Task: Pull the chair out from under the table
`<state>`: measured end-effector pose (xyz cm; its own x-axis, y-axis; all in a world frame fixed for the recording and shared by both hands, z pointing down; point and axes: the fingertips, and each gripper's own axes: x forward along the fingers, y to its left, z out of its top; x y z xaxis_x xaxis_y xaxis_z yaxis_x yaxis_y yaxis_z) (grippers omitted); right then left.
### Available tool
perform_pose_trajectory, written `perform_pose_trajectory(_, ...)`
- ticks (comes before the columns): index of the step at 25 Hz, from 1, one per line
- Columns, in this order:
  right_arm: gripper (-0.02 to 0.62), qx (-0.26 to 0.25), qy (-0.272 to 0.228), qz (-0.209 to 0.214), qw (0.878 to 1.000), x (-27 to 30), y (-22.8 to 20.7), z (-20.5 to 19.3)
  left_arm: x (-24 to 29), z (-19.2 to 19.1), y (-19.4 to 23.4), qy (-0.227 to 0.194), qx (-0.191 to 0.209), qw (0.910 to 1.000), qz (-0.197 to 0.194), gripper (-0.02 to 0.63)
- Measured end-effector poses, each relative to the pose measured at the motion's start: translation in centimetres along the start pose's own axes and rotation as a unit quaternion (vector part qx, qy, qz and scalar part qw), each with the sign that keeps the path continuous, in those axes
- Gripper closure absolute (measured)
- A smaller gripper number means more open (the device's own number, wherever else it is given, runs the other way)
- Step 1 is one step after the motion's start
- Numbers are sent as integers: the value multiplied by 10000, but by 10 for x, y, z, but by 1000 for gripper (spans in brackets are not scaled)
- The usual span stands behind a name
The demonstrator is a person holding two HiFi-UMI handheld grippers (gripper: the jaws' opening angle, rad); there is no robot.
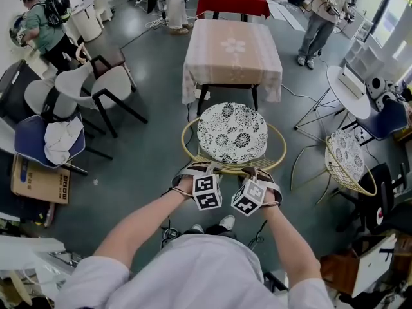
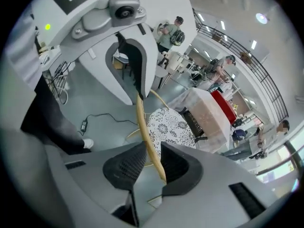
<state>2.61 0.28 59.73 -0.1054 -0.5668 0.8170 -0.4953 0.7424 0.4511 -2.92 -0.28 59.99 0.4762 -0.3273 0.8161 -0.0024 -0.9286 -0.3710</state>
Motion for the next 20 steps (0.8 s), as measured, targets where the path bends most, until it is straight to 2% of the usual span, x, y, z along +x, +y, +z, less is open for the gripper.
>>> perform_pose_trajectory(5, 540, 879, -340, -146, 9954, -22, 3, 24, -31, 8, 6, -521, -861, 9945, 280, 574)
perform_pose_trajectory(8, 548, 1388, -581, -227, 9883, -37, 6, 40, -52, 12, 10, -907, -1557, 9827, 422, 597)
perform_pose_trajectory(11, 554, 1961, -854, -314, 9763, -57, 7, 55, -74, 18, 13, -1303, -2299, 9633, 466, 600)
perform_pose_trajectory(13, 557, 2348, -1059, -384, 9655, -71, 7, 63, -88, 21, 14, -1579, -2772, 9467, 447, 600)
perform_pose_trajectory(17, 566, 3162, -1498, -501, 9354, -94, 4, 76, -115, 27, 18, -2078, -3575, 9096, 409, 600)
perform_pose_trajectory(20, 581, 3673, -1813, -545, 9106, -110, 1, 82, -130, 30, 21, -2318, -3953, 8873, 521, 600)
